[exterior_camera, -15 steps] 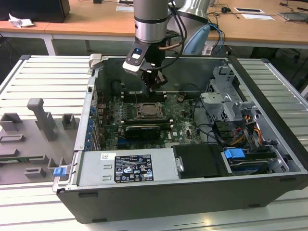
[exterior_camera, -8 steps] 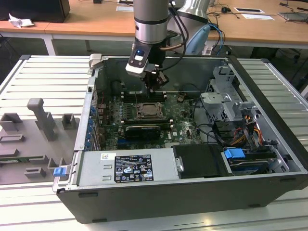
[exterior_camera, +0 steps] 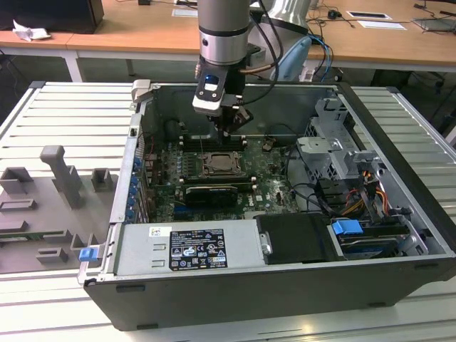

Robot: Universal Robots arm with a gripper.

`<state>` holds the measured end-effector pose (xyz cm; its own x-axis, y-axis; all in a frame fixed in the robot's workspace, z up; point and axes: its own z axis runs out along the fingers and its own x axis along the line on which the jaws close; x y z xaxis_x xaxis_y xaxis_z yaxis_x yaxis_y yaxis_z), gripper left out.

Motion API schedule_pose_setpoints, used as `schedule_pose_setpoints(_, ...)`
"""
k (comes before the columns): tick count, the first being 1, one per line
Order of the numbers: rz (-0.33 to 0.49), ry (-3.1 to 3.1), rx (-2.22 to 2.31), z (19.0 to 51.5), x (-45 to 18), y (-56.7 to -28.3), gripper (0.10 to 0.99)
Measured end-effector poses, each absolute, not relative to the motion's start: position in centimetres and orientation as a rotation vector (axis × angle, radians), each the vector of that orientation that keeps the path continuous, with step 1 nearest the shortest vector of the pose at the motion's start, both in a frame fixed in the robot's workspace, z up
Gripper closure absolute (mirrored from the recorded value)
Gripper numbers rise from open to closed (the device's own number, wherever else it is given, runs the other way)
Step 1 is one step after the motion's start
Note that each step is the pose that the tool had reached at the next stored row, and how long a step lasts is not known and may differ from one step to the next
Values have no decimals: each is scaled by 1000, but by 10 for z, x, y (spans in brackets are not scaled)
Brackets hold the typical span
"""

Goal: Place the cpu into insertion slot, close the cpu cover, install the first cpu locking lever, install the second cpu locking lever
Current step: 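Install the first cpu locking lever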

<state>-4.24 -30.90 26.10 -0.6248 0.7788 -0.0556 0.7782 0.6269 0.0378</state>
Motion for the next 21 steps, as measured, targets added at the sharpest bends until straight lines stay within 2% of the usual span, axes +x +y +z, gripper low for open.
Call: schedule_pose_setpoints(21, 61, 3026, 763, 258, -43, -309, 980)
